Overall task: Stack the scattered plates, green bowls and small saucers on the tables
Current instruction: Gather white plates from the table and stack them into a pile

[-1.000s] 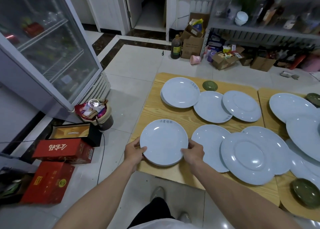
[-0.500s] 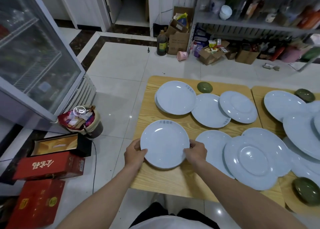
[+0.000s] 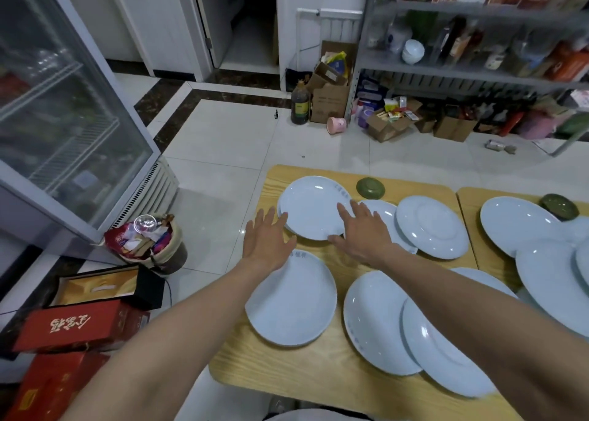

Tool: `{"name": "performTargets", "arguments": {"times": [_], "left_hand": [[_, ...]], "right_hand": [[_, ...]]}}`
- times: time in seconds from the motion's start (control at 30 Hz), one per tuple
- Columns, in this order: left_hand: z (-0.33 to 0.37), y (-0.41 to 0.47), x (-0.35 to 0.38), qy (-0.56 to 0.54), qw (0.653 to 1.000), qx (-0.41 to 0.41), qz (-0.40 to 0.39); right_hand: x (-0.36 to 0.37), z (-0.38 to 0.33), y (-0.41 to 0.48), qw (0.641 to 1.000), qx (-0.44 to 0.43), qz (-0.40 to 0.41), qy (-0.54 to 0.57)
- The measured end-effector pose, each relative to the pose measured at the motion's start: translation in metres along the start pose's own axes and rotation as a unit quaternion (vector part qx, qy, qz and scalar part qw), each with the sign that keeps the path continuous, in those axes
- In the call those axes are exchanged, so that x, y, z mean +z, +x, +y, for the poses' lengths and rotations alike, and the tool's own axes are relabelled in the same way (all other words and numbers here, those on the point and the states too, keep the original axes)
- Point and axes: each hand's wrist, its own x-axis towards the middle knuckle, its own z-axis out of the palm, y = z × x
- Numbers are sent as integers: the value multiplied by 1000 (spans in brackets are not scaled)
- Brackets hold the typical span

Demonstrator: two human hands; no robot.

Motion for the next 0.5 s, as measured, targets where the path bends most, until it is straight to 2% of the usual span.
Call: {"name": "performTargets", "arguments": {"times": [0.1,0.33,0.43,0.5], "left_hand": [[12,18,-5,1,1000,-2,2],[16,60,7,-10,1000,-22,-18],[17,73,15,-57,997,-51,-30],[17,79,21,-129,987,-82,-40]], "right_hand": [[-7,8,17,1000,-6,7,-6],[2,29,49,998,-18,-22,56],[12,35,64,991,10,-42,126],[22,38,75,978,45,-44,197]]}}
